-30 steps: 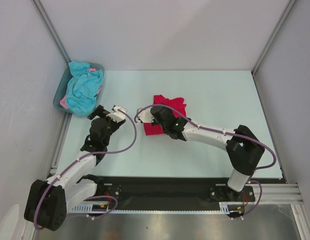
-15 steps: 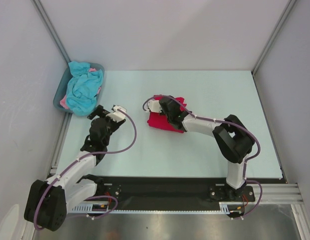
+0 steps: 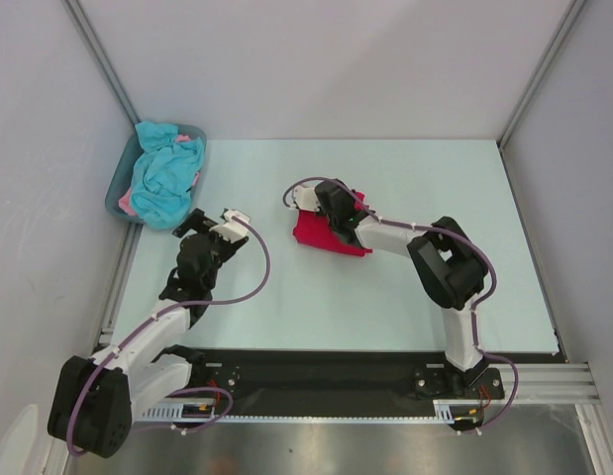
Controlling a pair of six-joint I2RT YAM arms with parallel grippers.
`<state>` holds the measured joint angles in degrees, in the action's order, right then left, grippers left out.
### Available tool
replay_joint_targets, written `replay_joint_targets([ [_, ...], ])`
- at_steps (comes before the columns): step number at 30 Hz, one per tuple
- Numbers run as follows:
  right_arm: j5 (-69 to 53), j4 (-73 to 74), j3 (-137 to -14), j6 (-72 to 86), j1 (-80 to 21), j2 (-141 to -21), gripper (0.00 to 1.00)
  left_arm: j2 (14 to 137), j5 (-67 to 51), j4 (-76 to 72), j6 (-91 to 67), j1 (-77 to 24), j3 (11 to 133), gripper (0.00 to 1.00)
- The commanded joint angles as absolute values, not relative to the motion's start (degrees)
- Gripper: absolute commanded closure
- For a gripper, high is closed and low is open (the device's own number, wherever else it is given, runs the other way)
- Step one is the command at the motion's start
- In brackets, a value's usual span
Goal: Fold and stack the t-shirts
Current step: Fold the tshirt
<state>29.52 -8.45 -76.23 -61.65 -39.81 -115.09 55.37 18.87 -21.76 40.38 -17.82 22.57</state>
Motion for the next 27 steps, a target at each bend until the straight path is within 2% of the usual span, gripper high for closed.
replay_joint_targets([
  [1,30.2,-11.7,-80.4,-62.3,-38.8,-116.5,1.0,54.2,18.5,-23.7,39.0,-17.5,22.3,0.0],
  [10,30.9,-12.7,-80.5,-62.3,-37.5,-119.0,1.0,54.4,18.2,-24.0,39.2,-17.5,22.5,0.0],
  [11,31.2,-12.7,-80.5,-62.2,-37.4,-119.2,0.98,54.4,18.2,-24.0,39.2,-17.4,22.5,0.0],
  [13,31.8,-13.2,-80.6,-61.9,-37.2,-119.8,0.77,54.4,18.5,-24.1,39.3,-17.4,22.5,0.0],
  [14,32.4,-13.3,-80.9,-61.6,-36.9,-120.0,0.52,54.3,18.5,-24.2,39.3,-17.4,22.5,0.0],
  [15,33.0,-14.2,-81.0,-61.5,-36.7,-120.5,0.39,54.2,18.4,-24.0,39.3,-17.4,22.6,0.0],
  [16,33.9,-14.1,-81.3,-61.5,-36.6,-120.8,0.36,54.1,18.3,-24.0,39.1,-17.4,22.6,0.0],
  [17,34.5,-14.5,-81.6,-61.6,-36.2,-120.9,0.25,54.1,18.2,-23.8,39.0,-17.4,22.6,0.0],
  [19,35.0,-16.0,-81.6,-61.4,-35.9,-120.7,0.19,53.9,18.0,-23.5,38.8,-17.4,22.7,0.0],
  [27,39.7,-25.3,-82.3,-64.2,-35.9,-116.5,0.13,53.3,18.0,-23.0,38.4,-17.4,22.6,0.0],
])
